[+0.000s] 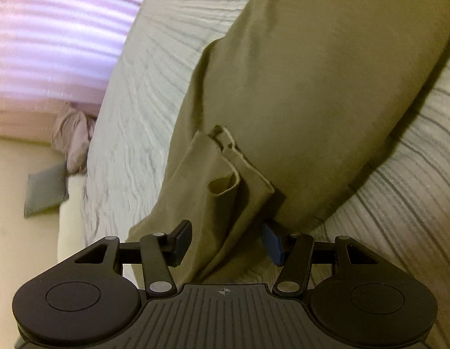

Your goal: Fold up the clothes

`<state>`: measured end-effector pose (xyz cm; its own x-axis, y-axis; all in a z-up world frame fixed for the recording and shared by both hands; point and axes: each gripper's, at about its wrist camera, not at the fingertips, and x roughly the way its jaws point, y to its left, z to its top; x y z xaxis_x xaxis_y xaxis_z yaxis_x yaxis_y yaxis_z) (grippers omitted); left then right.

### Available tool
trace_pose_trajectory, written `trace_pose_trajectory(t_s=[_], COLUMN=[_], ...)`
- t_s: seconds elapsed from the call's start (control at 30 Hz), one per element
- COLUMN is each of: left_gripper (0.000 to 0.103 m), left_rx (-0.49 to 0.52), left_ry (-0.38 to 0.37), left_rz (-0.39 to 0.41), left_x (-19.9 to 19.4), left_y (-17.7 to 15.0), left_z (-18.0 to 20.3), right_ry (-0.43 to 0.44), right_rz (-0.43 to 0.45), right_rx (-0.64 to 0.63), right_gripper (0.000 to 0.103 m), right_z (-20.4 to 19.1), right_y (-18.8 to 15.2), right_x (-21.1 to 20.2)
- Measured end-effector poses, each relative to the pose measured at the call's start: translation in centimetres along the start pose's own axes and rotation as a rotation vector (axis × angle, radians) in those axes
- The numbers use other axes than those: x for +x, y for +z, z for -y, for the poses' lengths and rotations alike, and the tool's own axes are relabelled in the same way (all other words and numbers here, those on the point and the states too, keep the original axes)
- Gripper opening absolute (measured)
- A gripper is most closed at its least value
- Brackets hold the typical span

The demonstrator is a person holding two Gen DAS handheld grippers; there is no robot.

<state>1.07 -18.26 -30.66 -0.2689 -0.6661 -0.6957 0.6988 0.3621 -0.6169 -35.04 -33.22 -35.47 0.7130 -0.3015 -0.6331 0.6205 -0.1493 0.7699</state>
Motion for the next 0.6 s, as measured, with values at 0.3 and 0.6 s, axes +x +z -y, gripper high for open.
trace_pose_trajectory(t_s=[0.3,0.6], left_gripper=[0.031,0.03], left_rx=[0.009,0.025], left_ry=[-0.019,-0.037], left_rz=[-0.006,-0.016], left_x=[0.2,0.9], left_y=[0.8,0.9], left_z=[-0.8,0.1], right_ry=[0.008,-0.027], right_rz=[0.079,0.107], right_rx=[-0.01,-0.11], right_gripper=[0.049,0.006], right_z=[-0.2,-1.7], right_y=[-0.4,0.3], right_x=[0.5,0.0])
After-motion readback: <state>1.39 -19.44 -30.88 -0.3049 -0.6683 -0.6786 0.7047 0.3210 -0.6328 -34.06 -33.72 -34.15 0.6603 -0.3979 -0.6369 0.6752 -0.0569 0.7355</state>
